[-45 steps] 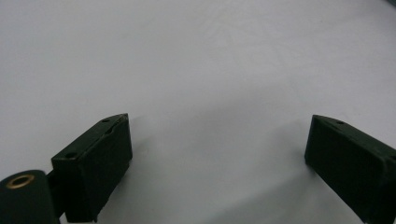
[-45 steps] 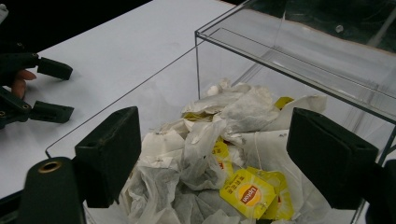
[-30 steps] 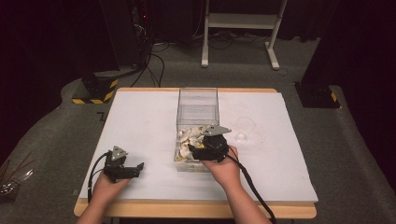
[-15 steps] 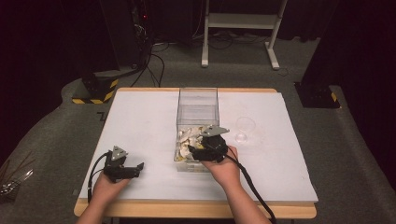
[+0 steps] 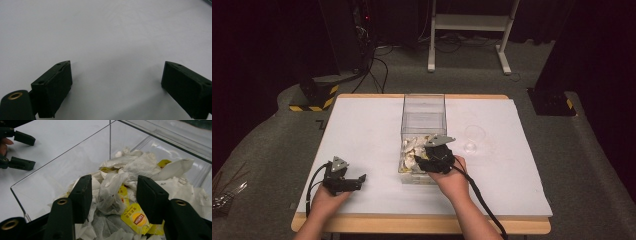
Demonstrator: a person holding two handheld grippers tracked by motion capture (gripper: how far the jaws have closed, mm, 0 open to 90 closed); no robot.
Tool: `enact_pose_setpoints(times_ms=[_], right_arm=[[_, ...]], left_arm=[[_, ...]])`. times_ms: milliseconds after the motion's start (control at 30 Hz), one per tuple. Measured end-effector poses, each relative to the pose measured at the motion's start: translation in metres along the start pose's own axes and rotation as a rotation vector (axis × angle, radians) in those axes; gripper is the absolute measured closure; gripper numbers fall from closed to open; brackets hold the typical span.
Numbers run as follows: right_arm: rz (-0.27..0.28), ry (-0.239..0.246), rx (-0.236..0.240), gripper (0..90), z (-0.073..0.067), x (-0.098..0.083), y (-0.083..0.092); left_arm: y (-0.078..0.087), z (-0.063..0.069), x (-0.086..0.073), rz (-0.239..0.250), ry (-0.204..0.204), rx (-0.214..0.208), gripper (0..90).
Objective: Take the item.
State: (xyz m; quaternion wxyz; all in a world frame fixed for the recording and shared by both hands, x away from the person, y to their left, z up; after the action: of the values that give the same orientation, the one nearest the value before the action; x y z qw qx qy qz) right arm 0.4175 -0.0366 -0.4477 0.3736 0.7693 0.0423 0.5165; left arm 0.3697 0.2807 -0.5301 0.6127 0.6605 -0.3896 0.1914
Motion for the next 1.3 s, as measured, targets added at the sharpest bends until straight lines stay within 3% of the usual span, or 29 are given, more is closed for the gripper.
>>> enact_pose_setpoints(times_ms=[200, 367, 500, 800, 1233, 1300], right_arm=[[-0.016, -0.019, 0.029, 55.4, 0.002, 0.000, -0.002], [-0.062, -0.021, 0.035, 58.6, 0.004, 0.001, -0.004], [-0.091, 0.003, 0.026, 61.8, 0.004, 0.003, -0.006], [-0.137, -0.006, 0.024, 70.2, 0.008, 0.000, -0.011], [-0.168, -0.014, 0.052, 72.6, 0.009, 0.002, -0.014], [-0.172, -0.016, 0.048, 76.5, 0.009, 0.002, -0.015]], left_arm=[[0.000, 0.000, 0.000, 0.002, -0.003, 0.001, 10.0], [0.000, 0.000, 0.000, 0.002, -0.003, 0.002, 10.0], [0.000, 0.000, 0.000, 0.001, -0.002, 0.001, 10.0], [0.000, 0.000, 0.000, 0.000, 0.000, 0.000, 9.9], [0.000, 0.000, 0.000, 0.003, -0.004, 0.003, 10.1], [0.000, 0.000, 0.000, 0.002, -0.004, 0.002, 10.1]])
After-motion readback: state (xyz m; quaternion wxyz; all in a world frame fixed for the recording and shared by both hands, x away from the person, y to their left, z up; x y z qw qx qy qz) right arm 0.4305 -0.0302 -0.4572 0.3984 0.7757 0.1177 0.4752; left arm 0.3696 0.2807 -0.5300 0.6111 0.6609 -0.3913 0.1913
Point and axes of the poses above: each handheld gripper's, and its own axes: y roughly backward along the jaws, x roughly out of its top, z roughly to its right, the point moved 3 cm from there along -y, roughly forward along the jaws, and after that the axes turned 14 degrees about x, right-handed, at the moved point
